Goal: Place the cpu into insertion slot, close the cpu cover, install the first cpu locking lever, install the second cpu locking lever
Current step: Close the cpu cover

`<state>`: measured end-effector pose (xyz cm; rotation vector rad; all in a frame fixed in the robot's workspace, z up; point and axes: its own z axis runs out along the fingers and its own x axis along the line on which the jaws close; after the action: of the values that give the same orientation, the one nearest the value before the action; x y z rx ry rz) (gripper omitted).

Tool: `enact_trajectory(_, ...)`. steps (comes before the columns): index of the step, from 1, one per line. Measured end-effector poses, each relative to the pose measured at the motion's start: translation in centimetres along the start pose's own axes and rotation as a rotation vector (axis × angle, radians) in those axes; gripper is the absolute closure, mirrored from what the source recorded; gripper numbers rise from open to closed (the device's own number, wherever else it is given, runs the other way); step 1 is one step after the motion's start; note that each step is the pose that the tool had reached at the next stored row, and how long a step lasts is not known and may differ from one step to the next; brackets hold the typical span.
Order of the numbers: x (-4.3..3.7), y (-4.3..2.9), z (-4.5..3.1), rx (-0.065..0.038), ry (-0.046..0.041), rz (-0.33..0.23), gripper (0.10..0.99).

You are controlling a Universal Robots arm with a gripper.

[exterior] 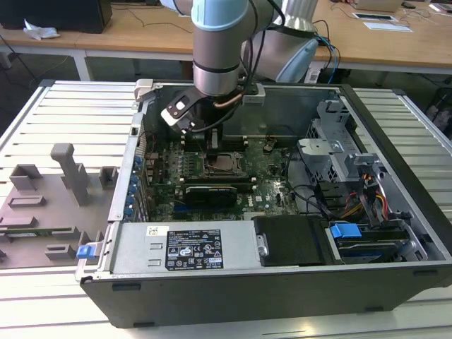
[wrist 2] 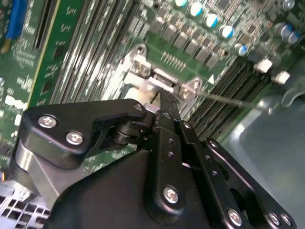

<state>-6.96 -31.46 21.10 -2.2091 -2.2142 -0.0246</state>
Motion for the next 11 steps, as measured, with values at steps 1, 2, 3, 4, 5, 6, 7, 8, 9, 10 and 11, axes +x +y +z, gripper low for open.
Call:
enact_trajectory(1,0.00,-0.24,0.22,0.000,0.0000,0.000,0.980)
enact_trajectory(2,-0.01,-0.33,0.31,0.000,0.0000,0.000,0.980)
enact_trajectory(3,-0.01,-0.48,0.42,0.000,-0.0001,0.000,0.980)
enact_trajectory(4,-0.02,-0.54,0.45,0.000,-0.0002,0.000,0.980)
enact_trajectory(5,-0.02,-0.61,0.48,0.000,-0.0001,0.000,0.980)
enact_trajectory(6,-0.01,-0.63,0.52,0.000,0.0001,0.000,0.980)
enact_trajectory(7,-0.01,-0.63,0.56,0.000,0.0002,0.000,0.980)
enact_trajectory(8,-0.02,-0.64,0.62,0.000,0.0003,0.000,0.980)
enact_trajectory(9,-0.02,-0.64,0.70,0.000,0.0007,0.000,0.980)
enact_trajectory(10,-0.02,-0.64,0.70,0.000,0.0010,0.000,0.980)
enact_trajectory(11,-0.02,-0.64,0.71,0.000,0.0011,0.000,0.980)
